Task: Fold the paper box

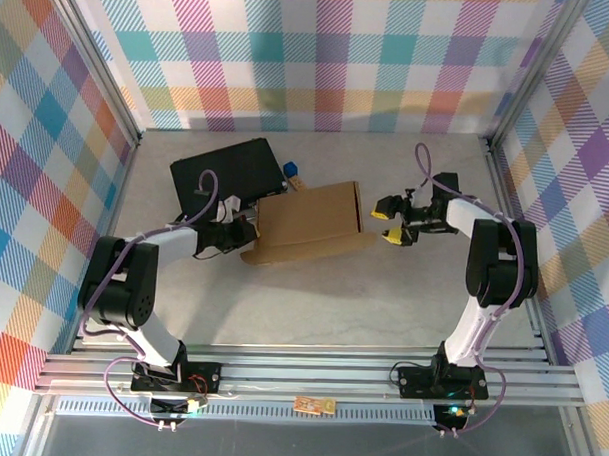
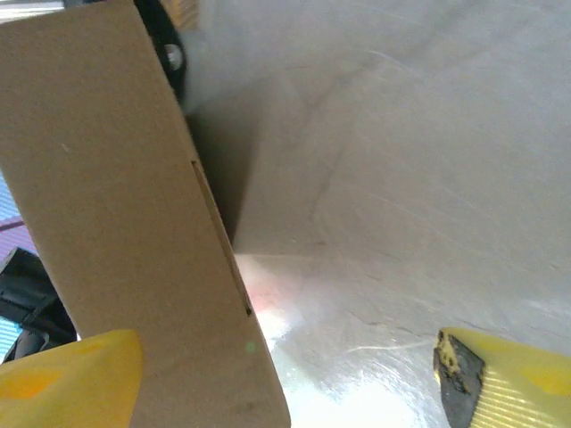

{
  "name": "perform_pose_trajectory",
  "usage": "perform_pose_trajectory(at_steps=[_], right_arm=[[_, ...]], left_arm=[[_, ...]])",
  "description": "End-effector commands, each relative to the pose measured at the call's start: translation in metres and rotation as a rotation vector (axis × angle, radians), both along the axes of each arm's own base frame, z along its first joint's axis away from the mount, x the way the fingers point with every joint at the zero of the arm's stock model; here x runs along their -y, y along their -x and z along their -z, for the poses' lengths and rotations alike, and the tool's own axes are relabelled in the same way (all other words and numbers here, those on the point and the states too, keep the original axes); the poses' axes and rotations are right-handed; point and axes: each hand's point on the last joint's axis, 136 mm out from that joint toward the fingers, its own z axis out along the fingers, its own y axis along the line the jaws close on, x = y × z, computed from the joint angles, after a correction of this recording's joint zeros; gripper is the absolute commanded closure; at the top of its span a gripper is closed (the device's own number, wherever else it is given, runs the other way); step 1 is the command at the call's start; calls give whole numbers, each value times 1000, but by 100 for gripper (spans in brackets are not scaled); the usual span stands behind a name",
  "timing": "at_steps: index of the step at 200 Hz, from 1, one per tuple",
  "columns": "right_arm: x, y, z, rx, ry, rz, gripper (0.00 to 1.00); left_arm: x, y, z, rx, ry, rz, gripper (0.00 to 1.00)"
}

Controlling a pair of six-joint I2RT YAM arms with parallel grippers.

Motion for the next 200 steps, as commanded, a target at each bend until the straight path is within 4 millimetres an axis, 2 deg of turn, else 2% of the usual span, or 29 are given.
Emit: perform_pose_trajectory(at_steps=[1,11,38,75,100,135,154,163,173,188,200], right_arm=[[-17,-9,-35,133,-69,-62,9],[-22,-6,-37,130,-85,-76,7],[-37,-1,-27,95,-109,-121,6],[-57,-4,-44,117,-167,-153,6],[-66,-4,-31,75,-177,-188,6],[-81,-4,-23,33,-190,-221,13],[-85,-4,-23,-2,-198,-217,23],[-85,-3,-21,-32,-194,-208,30],[-81,-3,-18,-74,-184,-190,39],[-76,0,-13,-163,-179,-165,52],[-70,3,-12,-230,-181,-139,53]], left_arm=[[-29,53,65,-282,-141,-34,100],[-29,51,65,-281,-142,-35,100],[-29,52,67,-288,-142,-33,100],[-29,50,68,-290,-143,-34,100],[-29,49,69,-292,-144,-35,100],[-29,49,71,-295,-141,-37,100],[-28,47,69,-288,-131,-44,100],[-26,43,62,-271,-115,-52,97],[-22,36,48,-240,-84,-64,85],[-17,21,12,-167,-22,-102,68],[-18,8,-23,-92,19,-164,57]])
